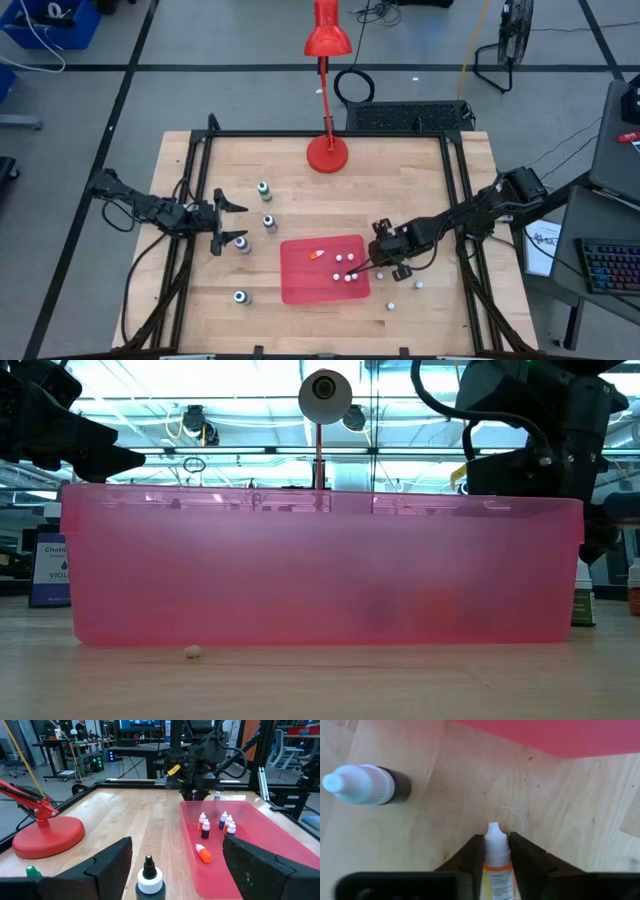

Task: Pick & Place food coloring
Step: Put the small yellow food coloring bottle into the pink container

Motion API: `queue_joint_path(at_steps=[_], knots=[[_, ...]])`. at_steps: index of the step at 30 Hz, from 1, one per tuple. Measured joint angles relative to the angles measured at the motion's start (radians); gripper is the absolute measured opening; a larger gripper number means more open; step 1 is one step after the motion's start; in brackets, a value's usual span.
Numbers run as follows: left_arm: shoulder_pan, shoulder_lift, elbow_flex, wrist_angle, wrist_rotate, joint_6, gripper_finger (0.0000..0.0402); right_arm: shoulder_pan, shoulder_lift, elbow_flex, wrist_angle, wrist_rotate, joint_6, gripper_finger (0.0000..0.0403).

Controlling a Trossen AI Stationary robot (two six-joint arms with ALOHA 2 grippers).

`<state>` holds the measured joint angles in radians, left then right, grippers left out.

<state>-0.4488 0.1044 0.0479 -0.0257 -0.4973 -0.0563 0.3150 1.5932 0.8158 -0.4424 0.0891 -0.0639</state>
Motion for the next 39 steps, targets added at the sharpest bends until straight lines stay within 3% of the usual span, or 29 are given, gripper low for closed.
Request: queue_joint_path(at_steps=[2,10,21,27,33,39], knots=[[0.000,0.000,0.000,0.000,0.000,0.000,0.0305,-0.001,0.000,0.000,0.001,0.003,0.000,0.0045],[0.000,0.000,0.000,0.000,0.000,0.000,0.0305,0.007,-0.026,0.009,-0.005,0.066,0.035,0.0045],[0.000,0.000,0.000,0.000,0.000,0.000,0.0305,0.025,-0.278,0.077,-0.026,0.197,0.145,0.0045],[0.000,0.000,0.000,0.002,0.000,0.000,0.0305,0.094,-0.331,0.051,0.254,0.186,0.079,0.0045],[0.000,0.000,0.000,-0.006,0.000,0.093,0.0305,0.111,-0.322,-0.018,0.542,0.066,-0.030,0.0045],[0.000,0.000,0.000,0.028,0.000,0.103,0.0305,0.102,-0.321,-0.089,0.661,0.040,-0.070,0.0045]])
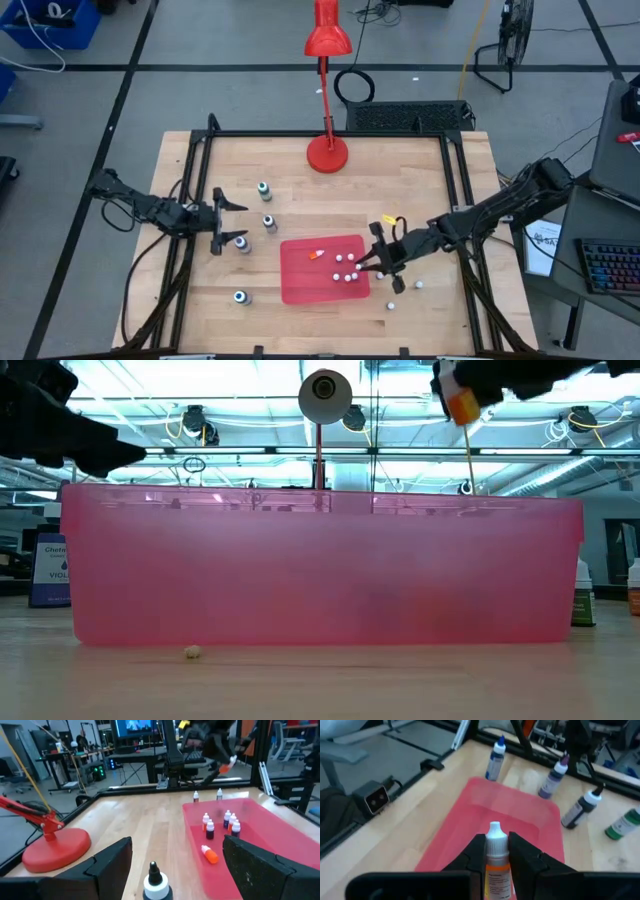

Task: Pick & Place food coloring
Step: Put the small yellow food coloring bottle into the pink container

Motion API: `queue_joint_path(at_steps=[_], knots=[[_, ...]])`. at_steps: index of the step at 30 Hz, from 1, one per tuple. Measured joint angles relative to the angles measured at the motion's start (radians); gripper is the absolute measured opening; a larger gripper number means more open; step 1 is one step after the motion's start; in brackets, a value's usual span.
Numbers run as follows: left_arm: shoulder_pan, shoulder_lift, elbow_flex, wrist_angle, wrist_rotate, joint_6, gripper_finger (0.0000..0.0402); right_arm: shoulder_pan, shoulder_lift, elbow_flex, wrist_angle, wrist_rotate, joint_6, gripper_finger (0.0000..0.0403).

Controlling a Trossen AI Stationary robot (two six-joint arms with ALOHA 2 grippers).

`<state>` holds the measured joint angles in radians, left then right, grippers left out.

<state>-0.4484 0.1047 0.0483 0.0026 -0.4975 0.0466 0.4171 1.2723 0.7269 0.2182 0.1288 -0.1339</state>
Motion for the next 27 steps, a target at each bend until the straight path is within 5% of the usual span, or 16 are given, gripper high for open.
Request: queue_joint_path(at_steps=[13,21,27], knots=[[0.004,0.000,0.000,0.310,-0.030,-0.116,0.0305,-0.049,0.017,0.055,-0.113,0.027,0.003,0.0045],[0.030,0.042,0.000,0.218,-0.088,-0.150,0.0305,-0.078,0.075,0.068,-0.086,0.051,-0.031,0.0045],[0.051,0.101,0.000,0.253,-0.088,-0.160,0.0305,-0.095,0.198,0.069,0.205,-0.173,0.002,0.0045]])
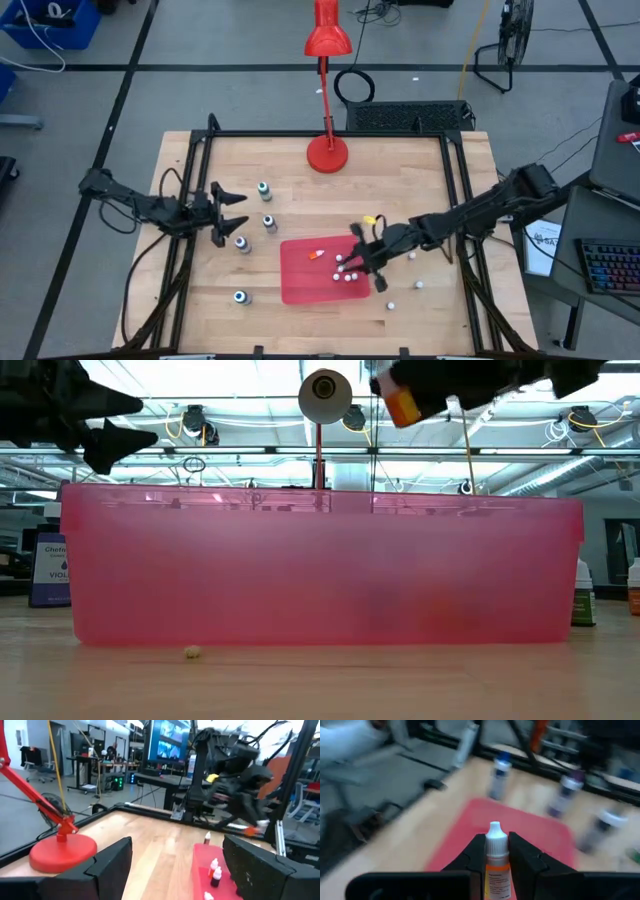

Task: Pick & Place food coloring
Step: Put the small yellow food coloring bottle into the pink container

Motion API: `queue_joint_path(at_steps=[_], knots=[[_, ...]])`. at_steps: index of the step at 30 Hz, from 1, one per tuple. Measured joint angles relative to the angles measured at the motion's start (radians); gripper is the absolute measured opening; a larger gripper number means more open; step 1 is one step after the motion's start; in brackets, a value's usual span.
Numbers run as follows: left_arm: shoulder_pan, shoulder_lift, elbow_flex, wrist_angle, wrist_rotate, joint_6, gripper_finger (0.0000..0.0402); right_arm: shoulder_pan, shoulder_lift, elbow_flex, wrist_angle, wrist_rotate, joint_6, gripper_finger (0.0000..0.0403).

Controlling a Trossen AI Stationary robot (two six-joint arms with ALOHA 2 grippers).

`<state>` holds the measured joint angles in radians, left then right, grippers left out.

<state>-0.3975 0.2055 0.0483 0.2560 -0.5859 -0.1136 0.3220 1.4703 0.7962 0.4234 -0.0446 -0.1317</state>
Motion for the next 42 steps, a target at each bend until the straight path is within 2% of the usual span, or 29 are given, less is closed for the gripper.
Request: queue_joint_path(at_steps=[2,5,10,14,17,20,24,28,36,39,42], knots=[[0.005,0.016,0.000,0.001,-0.001,-0.013,0.0305,0.000,0.061,-0.001,0.080,-0.058,0.006,0.0045],[0.006,0.044,0.000,0.000,-0.001,-0.052,0.0305,-0.005,0.146,-0.001,0.182,-0.088,0.011,0.0045],[0.006,0.120,0.000,0.001,0.038,-0.129,0.0305,-0.015,0.249,0.035,0.312,-0.090,-0.017,0.0045],[0.006,0.246,0.000,0.067,0.041,-0.171,0.0305,-0.043,0.282,0.084,0.355,-0.090,-0.084,0.0045],[0.006,0.368,0.000,0.197,0.041,-0.148,0.0305,-0.079,0.281,0.106,0.400,-0.091,-0.096,0.0045],[0.006,0.513,0.000,0.396,0.039,-0.101,0.0305,-0.110,0.280,0.109,0.488,-0.092,-0.099,0.0045],[0.009,0.727,0.012,0.655,0.040,-0.044,0.0305,-0.144,0.280,0.109,0.560,-0.170,-0.106,0.0045],[0.022,0.933,0.109,0.795,0.077,0.061,0.0305,-0.160,0.280,0.109,0.599,-0.174,-0.106,0.0045],[0.024,1.350,0.455,0.750,0.152,0.386,0.0305,-0.165,0.281,0.106,0.592,-0.175,-0.120,0.0045],[0.023,1.444,0.571,0.729,0.157,0.439,0.0305,-0.165,0.281,0.096,0.595,-0.174,-0.124,0.0045],[0.023,1.480,0.646,0.673,0.144,0.455,0.0305,-0.165,0.281,0.083,0.598,-0.169,-0.124,0.0045]])
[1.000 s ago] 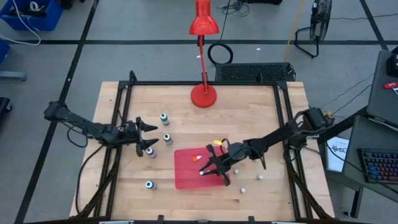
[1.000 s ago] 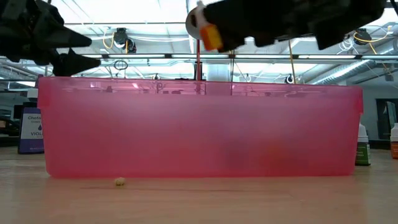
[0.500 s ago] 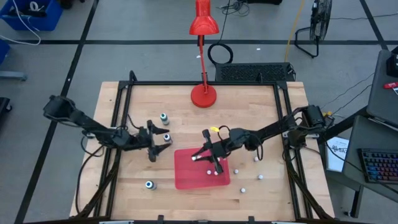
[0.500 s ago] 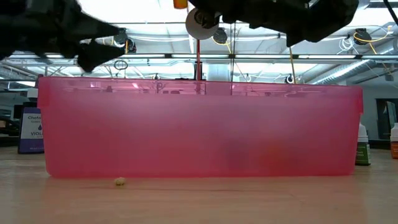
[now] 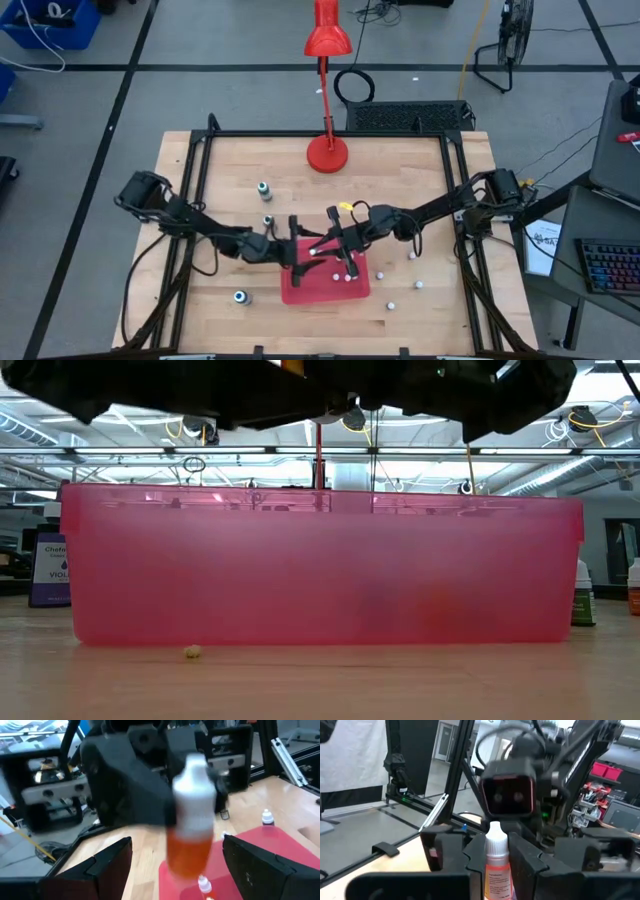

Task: Pick & Place food coloring
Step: Put the small yellow food coloring bottle into the pink container

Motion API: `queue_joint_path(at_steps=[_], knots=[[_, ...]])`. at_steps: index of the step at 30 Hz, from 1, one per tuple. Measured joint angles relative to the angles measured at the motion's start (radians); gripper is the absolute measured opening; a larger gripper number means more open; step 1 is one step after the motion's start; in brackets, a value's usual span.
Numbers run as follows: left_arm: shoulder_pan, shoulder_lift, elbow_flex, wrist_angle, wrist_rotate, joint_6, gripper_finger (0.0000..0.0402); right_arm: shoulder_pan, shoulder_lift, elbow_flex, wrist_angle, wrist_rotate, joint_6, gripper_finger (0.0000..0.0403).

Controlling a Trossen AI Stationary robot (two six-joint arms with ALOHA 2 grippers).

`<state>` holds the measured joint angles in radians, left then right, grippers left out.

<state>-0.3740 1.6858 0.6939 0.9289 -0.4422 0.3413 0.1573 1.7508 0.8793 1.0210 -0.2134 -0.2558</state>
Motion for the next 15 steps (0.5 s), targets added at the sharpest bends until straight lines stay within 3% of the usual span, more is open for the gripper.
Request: queue_joint_path(at_steps=[4,15], knots=[[-0.003,-0.008,0.028,-0.051,-0.011,-0.016,0.0305,0.000,0.000,-0.006,0.002,0.000,-0.001,0.0045],[-0.065,-0.067,0.028,-0.107,-0.183,0.001,0.0302,0.001,0.000,-0.007,0.030,0.001,-0.021,0.0045]])
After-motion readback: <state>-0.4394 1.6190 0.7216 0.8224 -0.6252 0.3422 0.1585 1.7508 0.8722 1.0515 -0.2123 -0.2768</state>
